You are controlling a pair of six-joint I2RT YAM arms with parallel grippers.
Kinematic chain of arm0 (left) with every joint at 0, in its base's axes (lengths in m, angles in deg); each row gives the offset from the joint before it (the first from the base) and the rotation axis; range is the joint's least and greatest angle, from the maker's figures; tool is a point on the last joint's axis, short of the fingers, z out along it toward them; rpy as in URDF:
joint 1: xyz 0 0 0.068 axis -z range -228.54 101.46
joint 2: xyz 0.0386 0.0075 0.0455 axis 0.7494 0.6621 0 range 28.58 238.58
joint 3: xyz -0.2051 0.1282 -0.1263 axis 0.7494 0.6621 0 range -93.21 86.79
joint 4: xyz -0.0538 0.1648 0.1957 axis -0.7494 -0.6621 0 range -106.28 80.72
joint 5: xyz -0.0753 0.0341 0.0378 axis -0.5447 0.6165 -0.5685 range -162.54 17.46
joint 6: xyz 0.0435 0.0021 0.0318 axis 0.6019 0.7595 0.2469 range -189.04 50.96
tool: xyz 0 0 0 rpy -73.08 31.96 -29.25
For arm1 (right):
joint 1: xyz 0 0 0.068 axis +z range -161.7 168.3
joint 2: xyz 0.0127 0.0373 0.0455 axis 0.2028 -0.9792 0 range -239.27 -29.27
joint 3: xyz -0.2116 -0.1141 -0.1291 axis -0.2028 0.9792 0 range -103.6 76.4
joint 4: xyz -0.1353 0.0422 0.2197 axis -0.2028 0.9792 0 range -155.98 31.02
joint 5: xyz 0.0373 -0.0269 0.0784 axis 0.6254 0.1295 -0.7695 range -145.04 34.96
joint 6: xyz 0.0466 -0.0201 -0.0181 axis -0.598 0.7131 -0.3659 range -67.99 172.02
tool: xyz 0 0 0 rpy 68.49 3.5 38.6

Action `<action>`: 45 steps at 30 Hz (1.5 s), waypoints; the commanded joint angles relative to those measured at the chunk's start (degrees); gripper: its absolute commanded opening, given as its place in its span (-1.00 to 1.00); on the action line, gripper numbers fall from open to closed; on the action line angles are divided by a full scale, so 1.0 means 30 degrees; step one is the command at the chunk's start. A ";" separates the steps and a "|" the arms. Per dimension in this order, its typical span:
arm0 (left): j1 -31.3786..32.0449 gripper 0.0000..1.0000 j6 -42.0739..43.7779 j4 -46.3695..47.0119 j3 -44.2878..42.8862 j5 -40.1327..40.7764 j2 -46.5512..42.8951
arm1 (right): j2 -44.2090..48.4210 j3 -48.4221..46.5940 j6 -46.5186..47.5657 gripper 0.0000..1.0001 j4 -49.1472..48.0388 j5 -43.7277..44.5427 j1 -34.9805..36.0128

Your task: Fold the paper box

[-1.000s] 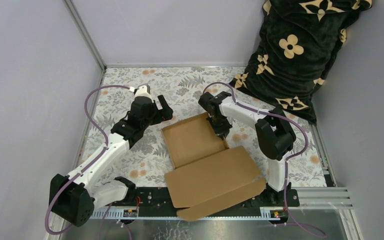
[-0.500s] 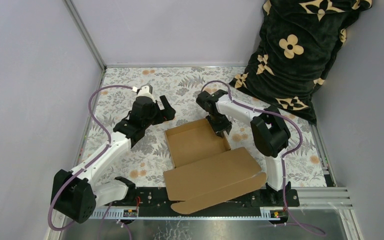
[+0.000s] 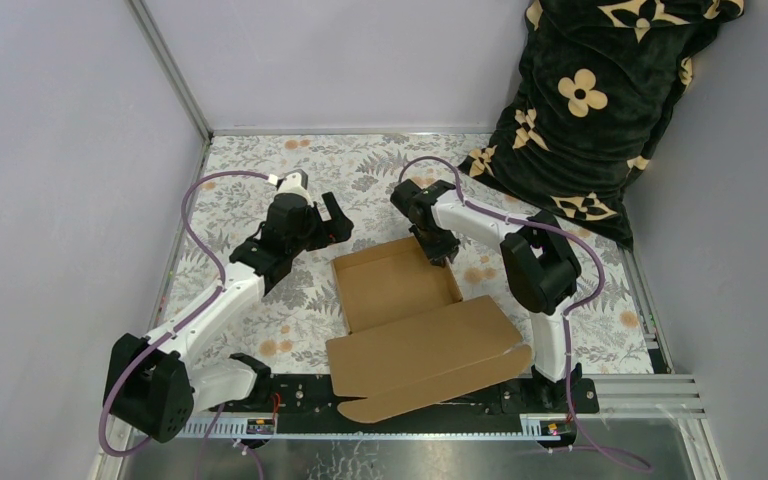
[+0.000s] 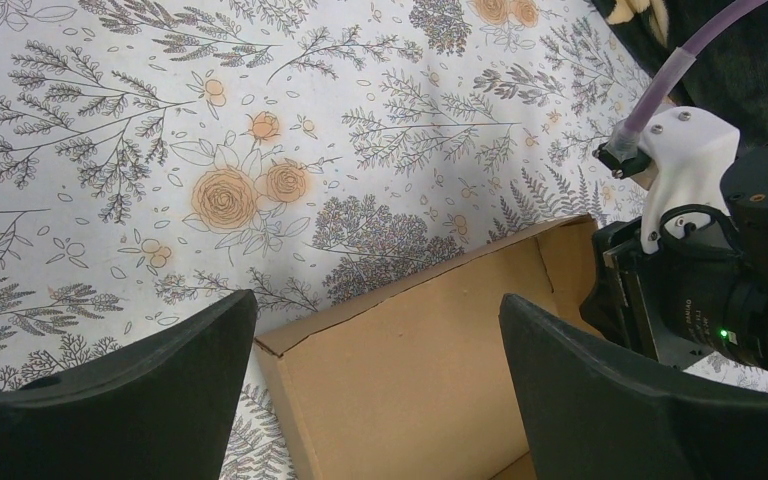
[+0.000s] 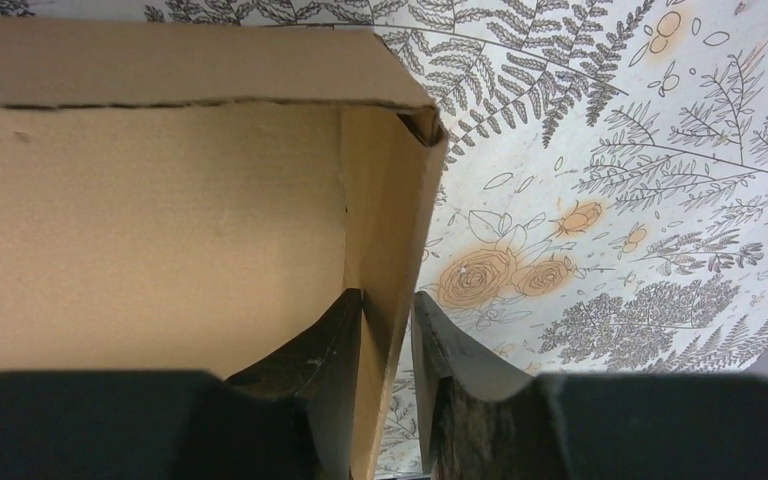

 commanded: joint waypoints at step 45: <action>-0.0299 0.94 0.0585 0.0667 -0.0536 -0.0109 0.0839 | -0.1735 -0.0800 0.2660 -0.76 -0.2686 0.4475 0.0107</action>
